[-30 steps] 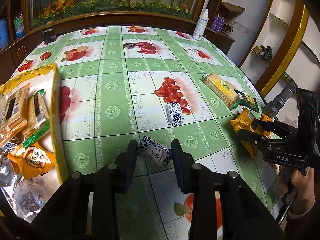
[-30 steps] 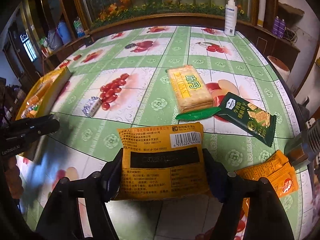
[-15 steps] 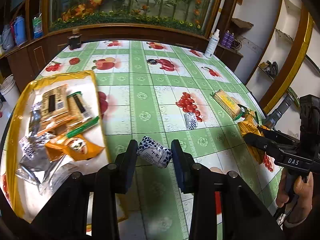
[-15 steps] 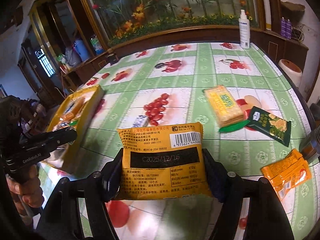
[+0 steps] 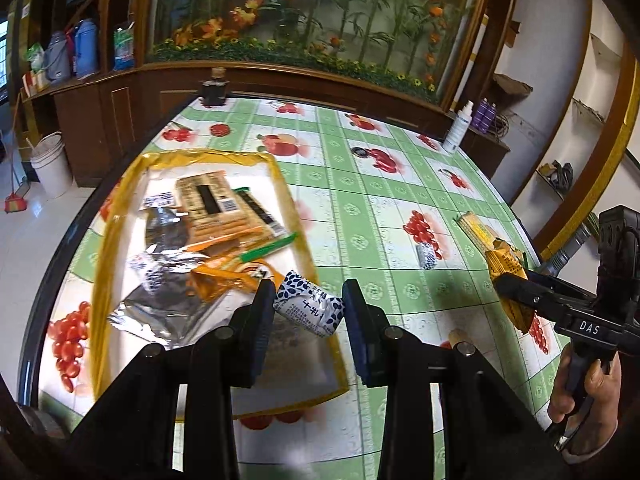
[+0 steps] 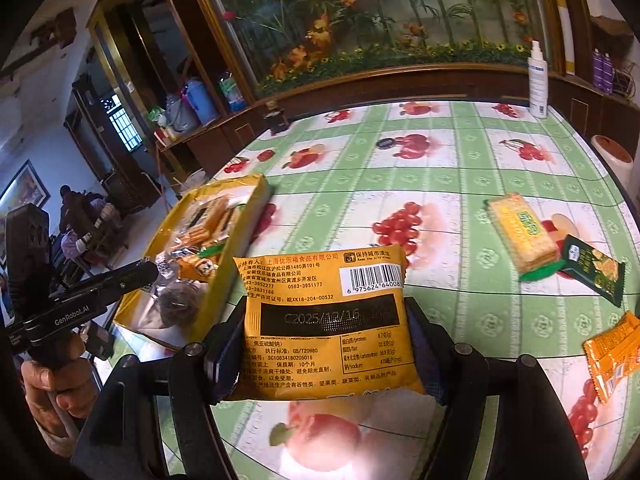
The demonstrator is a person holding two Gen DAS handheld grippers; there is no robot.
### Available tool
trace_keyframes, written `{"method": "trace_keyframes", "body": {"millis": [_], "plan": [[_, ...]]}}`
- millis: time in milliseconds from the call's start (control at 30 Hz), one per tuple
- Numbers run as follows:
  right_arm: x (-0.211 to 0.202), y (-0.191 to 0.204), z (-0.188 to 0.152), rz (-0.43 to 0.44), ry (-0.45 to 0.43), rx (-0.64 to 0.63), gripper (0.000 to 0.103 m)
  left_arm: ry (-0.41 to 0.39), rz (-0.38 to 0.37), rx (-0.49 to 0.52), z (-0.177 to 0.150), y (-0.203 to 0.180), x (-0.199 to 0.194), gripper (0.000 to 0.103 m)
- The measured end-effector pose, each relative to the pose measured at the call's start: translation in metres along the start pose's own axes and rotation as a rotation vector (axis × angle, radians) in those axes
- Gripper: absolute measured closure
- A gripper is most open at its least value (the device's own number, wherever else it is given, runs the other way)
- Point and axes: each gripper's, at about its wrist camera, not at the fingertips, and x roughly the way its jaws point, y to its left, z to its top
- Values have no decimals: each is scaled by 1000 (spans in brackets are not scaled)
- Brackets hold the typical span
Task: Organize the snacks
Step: 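Carry the white candy and yellow packet toward the tray with both tools, then lower the white candy and yellow packet over the tray with both tools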
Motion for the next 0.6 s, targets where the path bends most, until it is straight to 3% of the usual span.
{"method": "trace_keyframes", "body": {"millis": [600], "plan": [[34, 60, 15, 136, 22, -16, 30, -41, 60, -99, -5, 62, -22, 71]]}}
